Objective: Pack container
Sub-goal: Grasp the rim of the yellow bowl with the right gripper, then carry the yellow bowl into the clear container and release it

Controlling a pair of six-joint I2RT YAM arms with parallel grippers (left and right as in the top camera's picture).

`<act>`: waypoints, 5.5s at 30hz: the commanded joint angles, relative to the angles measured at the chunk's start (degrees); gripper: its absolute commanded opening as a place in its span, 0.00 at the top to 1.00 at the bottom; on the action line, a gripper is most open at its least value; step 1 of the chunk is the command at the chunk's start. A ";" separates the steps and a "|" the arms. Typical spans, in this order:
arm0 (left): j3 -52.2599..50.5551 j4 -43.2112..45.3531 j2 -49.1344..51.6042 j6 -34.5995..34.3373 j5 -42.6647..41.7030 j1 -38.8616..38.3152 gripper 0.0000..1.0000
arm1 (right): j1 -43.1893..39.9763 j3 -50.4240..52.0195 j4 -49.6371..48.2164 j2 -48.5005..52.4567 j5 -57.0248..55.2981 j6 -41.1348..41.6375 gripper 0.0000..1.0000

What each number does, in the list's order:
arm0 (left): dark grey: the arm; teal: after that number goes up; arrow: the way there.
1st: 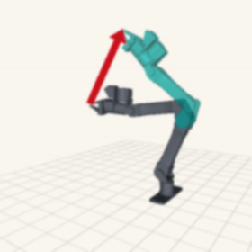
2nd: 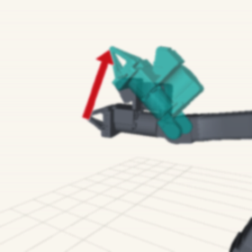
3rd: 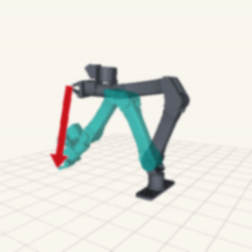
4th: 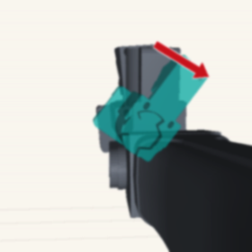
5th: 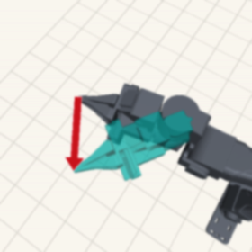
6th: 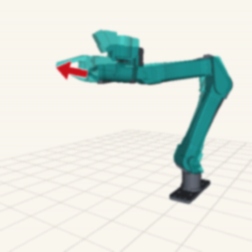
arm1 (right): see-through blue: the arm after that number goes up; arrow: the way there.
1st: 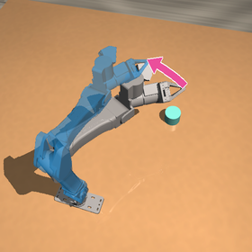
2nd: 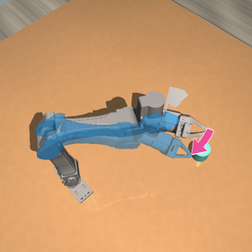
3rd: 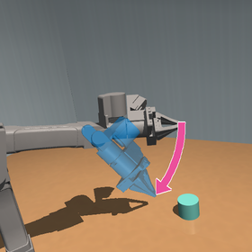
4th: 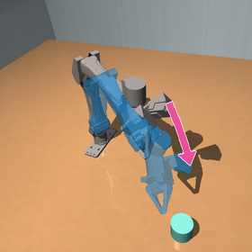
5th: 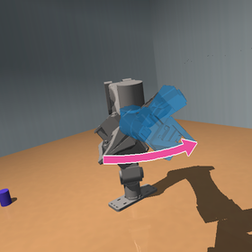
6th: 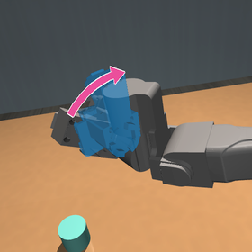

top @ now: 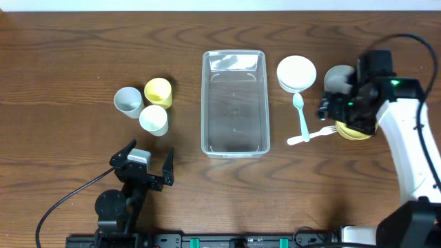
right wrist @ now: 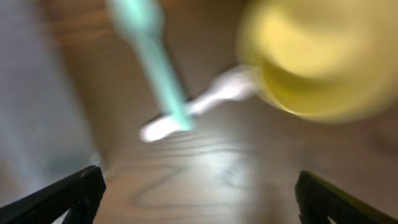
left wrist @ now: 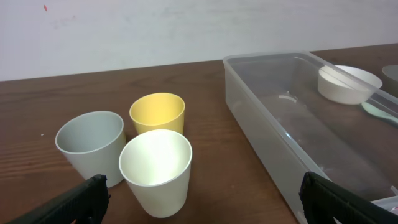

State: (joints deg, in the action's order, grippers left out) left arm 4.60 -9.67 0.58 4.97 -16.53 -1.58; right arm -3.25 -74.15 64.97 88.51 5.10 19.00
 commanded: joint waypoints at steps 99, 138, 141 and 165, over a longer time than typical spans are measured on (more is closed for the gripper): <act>-1.05 -1.38 -0.33 0.79 -0.63 0.28 0.02 | -19.30 28.11 -42.69 4.04 -2.71 12.48 0.93; -1.05 -1.40 -0.33 0.79 -0.63 0.28 0.02 | 11.93 14.14 -33.20 -15.69 17.03 12.63 0.99; -1.05 -1.38 -0.33 0.79 -0.63 0.28 0.02 | 15.96 7.67 -30.82 -10.49 14.27 11.69 0.99; -1.05 -1.38 -0.33 0.79 -0.63 0.28 0.02 | 27.32 -27.02 -20.06 30.14 1.07 4.02 0.99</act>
State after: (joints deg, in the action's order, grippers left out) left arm 4.60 -9.67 0.58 4.97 -16.56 -1.58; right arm 23.53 -98.65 45.21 116.33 7.27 24.27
